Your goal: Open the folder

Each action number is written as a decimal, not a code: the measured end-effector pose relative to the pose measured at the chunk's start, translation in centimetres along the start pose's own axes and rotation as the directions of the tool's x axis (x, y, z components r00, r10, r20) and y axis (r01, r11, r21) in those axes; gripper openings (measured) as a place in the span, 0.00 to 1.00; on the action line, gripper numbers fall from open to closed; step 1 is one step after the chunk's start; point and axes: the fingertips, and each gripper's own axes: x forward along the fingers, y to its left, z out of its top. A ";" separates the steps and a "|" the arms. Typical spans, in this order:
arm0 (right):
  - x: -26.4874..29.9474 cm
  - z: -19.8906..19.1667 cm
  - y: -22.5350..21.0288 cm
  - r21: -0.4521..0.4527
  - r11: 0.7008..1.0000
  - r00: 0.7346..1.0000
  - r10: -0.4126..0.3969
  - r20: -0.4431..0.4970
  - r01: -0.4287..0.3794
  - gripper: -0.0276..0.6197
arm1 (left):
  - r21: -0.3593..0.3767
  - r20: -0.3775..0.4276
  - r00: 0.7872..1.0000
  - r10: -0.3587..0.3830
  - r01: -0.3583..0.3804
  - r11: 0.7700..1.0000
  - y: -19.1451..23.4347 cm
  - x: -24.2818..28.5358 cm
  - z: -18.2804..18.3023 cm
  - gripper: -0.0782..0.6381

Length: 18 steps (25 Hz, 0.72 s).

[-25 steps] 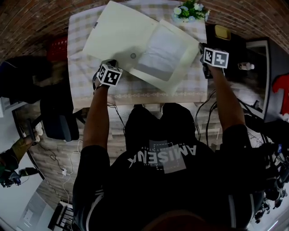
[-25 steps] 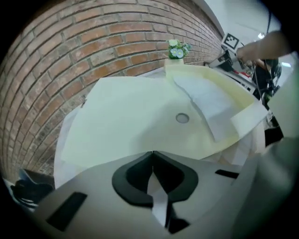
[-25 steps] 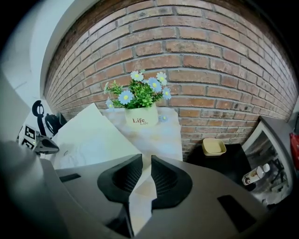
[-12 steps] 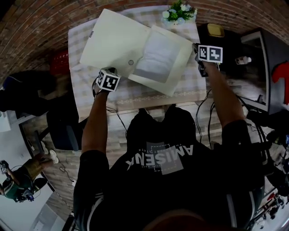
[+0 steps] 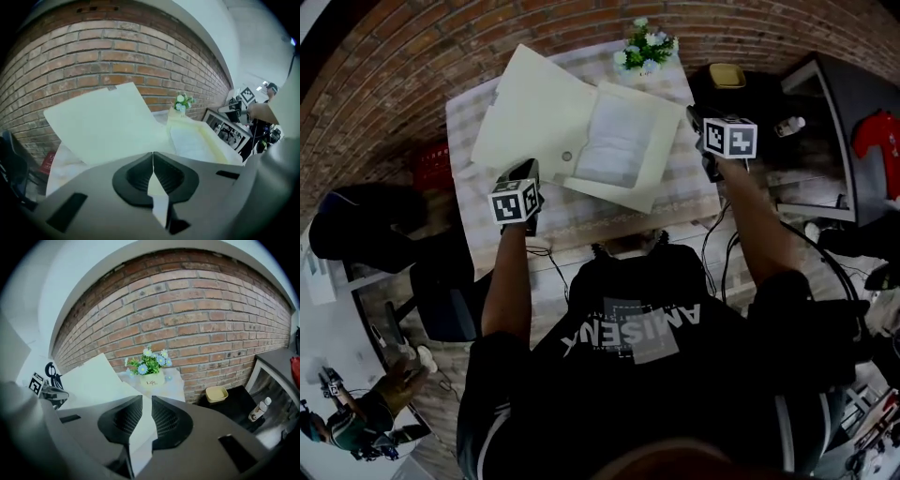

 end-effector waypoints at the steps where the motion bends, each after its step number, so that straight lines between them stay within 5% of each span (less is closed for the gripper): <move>1: -0.8 0.6 0.5 -0.005 1.000 1.000 0.009 0.023 -0.009 0.18 | -0.010 0.036 0.999 -0.008 0.008 1.000 -0.4 -0.6 0.9 0.13; 7: -5.3 3.3 2.3 -0.022 0.999 0.991 0.040 0.129 -0.038 0.18 | -0.060 0.250 0.964 -0.090 0.108 0.992 -3.7 -4.1 6.6 0.13; 18: -13.6 9.1 7.5 -0.144 0.986 0.939 0.129 0.319 -0.087 0.14 | 0.056 0.443 0.871 -0.213 0.210 0.976 -11.0 -9.9 14.2 0.13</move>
